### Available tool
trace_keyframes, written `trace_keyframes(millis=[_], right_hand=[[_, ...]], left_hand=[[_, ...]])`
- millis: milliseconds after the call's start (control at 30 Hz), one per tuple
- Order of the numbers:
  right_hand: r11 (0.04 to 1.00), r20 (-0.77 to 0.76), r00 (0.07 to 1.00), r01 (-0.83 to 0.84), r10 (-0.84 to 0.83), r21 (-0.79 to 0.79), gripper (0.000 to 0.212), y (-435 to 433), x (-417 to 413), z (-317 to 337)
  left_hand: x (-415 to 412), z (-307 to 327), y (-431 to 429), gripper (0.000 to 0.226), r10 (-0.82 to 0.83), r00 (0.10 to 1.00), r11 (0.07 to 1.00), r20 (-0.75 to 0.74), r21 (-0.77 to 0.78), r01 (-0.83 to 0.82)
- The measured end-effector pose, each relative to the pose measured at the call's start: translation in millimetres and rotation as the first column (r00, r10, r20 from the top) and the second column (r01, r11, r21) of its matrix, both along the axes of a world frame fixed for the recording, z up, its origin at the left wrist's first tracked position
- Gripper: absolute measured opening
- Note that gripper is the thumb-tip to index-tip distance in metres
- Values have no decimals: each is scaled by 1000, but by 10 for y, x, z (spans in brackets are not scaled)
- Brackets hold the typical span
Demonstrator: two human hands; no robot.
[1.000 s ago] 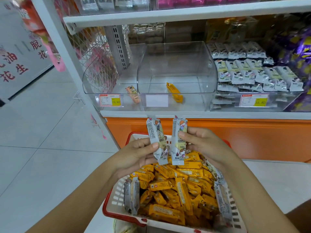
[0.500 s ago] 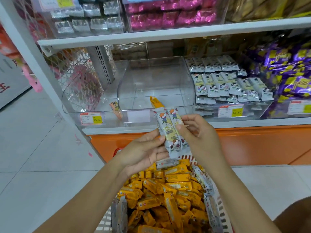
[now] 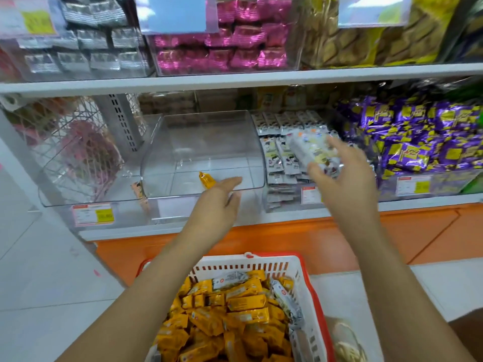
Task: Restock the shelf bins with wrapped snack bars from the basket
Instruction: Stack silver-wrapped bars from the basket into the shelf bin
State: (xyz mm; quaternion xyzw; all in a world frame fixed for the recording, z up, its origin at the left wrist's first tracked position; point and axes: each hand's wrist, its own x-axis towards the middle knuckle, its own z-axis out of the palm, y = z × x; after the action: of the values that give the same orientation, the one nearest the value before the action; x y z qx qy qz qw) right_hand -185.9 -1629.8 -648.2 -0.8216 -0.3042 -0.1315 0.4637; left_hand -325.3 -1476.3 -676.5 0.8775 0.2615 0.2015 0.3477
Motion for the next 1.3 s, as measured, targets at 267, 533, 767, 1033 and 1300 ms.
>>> trace_keyframes(millis=[267,533,767,1033,1300], right_hand=[[959,-26,987,146,-157,-241,46,56,1083,-214],[983,-177,983,12,-45,-185,42,121,1127,-330],[984,-297,949,-145,108,-105,43,-21,905,-210],[988,-32,999,9,-4,153,27,-107,524,-220],[856,-279,872,-466,402,-224,38,183,-526,-1039]], left_hand=[[37,-197,49,50,-7,978,961,-208,267,64],[43,-199,63,52,-1,972,957,-236,282,69],[19,-240,72,54,-32,972,950,-234,294,102],[-269,-291,74,21,-53,999,968,-13,243,54],[-1078,-784,313,46,48,867,970,-497,232,79]])
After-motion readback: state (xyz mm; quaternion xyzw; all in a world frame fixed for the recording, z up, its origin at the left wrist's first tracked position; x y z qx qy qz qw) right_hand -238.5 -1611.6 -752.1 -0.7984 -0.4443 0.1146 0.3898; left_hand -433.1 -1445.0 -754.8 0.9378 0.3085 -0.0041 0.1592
